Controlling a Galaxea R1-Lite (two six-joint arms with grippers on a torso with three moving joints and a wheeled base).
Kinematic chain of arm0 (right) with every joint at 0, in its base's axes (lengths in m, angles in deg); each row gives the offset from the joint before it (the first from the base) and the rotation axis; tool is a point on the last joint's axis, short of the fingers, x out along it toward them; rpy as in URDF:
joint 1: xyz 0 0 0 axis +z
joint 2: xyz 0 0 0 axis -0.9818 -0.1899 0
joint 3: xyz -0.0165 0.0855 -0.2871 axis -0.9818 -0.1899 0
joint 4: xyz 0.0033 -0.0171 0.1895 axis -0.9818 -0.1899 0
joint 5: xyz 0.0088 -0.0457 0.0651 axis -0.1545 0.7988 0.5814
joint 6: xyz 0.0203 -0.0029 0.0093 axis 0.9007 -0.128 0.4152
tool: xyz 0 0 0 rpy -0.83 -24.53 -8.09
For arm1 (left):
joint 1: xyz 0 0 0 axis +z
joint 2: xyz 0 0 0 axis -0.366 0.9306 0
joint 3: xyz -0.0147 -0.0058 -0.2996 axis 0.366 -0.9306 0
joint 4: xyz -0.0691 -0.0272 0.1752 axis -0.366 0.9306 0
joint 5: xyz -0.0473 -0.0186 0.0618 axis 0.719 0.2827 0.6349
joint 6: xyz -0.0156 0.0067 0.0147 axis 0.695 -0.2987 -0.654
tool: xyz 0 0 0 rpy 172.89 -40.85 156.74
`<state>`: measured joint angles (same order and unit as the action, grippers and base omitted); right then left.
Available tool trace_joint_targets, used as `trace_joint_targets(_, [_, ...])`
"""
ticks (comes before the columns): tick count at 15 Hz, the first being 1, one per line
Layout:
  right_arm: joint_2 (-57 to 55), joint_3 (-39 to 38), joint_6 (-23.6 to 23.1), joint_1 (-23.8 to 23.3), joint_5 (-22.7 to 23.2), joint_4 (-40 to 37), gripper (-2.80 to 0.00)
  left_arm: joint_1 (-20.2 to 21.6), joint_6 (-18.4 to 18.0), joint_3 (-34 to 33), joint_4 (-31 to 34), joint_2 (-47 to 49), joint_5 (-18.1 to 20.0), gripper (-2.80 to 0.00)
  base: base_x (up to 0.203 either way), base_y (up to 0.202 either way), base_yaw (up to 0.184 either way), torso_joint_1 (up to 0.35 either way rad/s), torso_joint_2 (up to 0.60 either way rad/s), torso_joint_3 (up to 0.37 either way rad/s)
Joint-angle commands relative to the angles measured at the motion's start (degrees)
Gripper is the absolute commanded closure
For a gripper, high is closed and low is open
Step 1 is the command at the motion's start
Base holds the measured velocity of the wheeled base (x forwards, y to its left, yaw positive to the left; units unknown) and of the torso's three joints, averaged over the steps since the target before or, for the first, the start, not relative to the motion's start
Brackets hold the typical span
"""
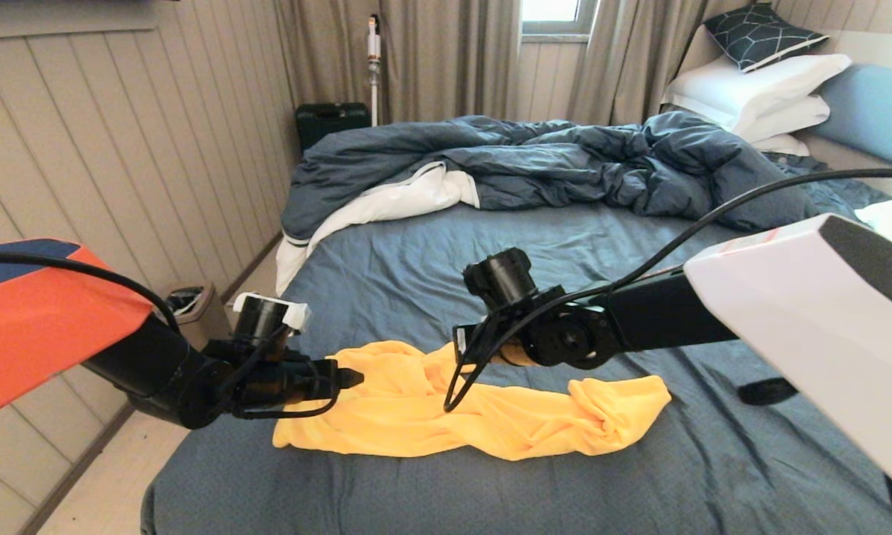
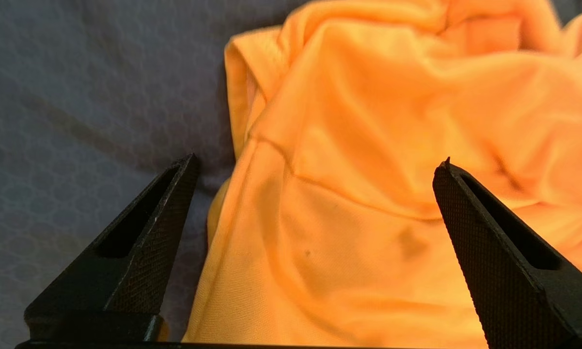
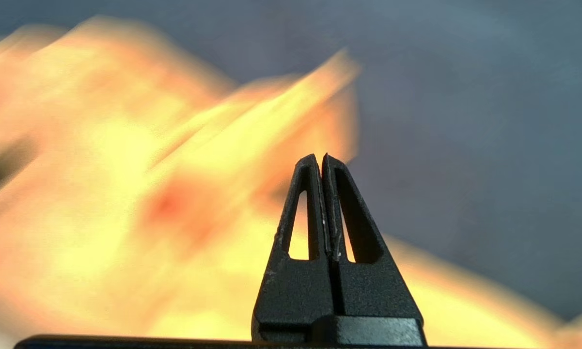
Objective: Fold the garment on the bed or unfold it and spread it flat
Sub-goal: Unford the yellow T-shirt
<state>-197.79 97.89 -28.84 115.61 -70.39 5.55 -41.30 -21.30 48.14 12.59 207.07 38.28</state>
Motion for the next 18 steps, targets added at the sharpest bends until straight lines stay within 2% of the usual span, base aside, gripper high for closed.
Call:
trace_joint_targets(1, [3.7, -1.7, 1.3, 2.7, 2.6, -1.3, 0.0, 0.0, 0.1, 0.4, -0.2, -0.5, 0.0, -2.8, 0.0, 0.0, 0.0, 0.0, 0.0, 0.0])
trace_joint_targets(5, [-2.6, 0.7, 1.4, 4.8, 3.2, -1.7, 0.0, 0.0, 0.2, -0.1, 0.1, -1.0, 0.0, -2.8, 0.0, 0.0, 0.0, 0.0, 0.0, 0.0])
trace_joint_targets(8, [-7.0, 3.8, 1.2, 4.5, 2.8, -1.8, 0.0, 0.0, 0.2, -0.1, 0.1, -1.2, 0.0, -2.8, 0.0, 0.0, 0.0, 0.0, 0.0, 0.0])
trace_joint_targets(13, [-9.2, 4.6, 0.9, 4.2, 2.4, -1.9, 0.0, 0.0, 0.2, -0.2, -0.1, -0.7, 0.2, -2.8, 0.0, 0.0, 0.0, 0.0, 0.0, 0.0])
trace_joint_targets(18, [-15.5, 15.8, 0.1, 0.2, -3.9, -4.3, 0.0, 0.0, 0.2, -3.8, -0.4, -3.0, 0.3, -2.8, 0.0, 0.0, 0.0, 0.0, 0.0, 0.0])
